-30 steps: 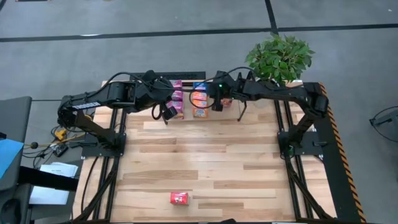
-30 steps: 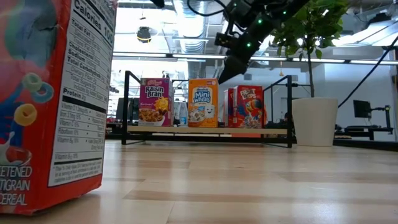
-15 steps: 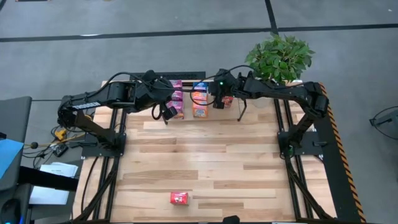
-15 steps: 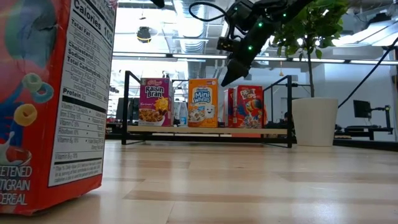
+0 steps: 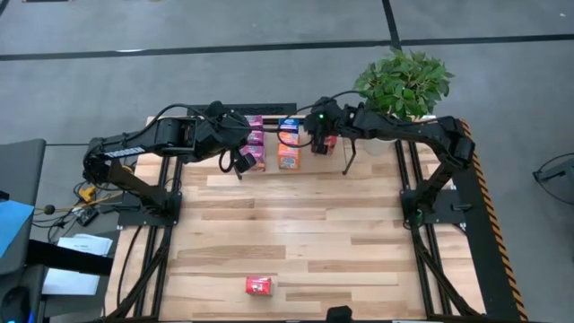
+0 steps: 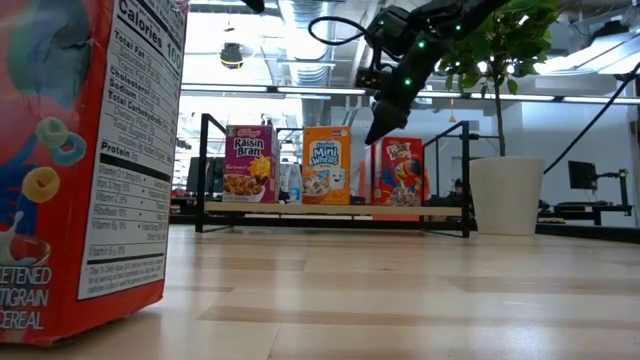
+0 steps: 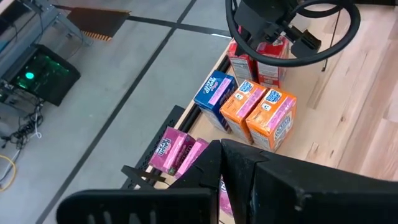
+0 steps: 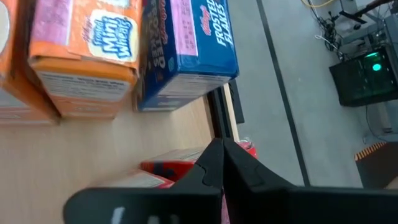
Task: Stack cereal on shelf
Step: Adjust the cereal boxes on the shelf
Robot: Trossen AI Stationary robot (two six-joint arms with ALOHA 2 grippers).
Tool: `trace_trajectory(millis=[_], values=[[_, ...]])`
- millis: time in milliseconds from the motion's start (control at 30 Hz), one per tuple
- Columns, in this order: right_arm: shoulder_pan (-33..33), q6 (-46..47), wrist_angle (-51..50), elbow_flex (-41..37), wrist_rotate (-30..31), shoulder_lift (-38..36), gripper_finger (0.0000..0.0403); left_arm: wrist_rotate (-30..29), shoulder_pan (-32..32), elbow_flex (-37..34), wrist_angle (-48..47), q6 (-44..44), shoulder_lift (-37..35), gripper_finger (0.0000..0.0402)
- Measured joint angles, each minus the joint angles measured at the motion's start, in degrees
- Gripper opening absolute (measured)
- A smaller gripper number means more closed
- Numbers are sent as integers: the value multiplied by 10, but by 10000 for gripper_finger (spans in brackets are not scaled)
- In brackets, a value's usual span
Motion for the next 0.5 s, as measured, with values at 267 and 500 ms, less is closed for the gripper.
trace_trajectory(millis=[267,500], values=[[9,0,-20,9,17,-5,32,0,0,0,0,-2,0,0],[49,1,-134,63,15,-45,12,1,0,0,-9,-2,0,0]])
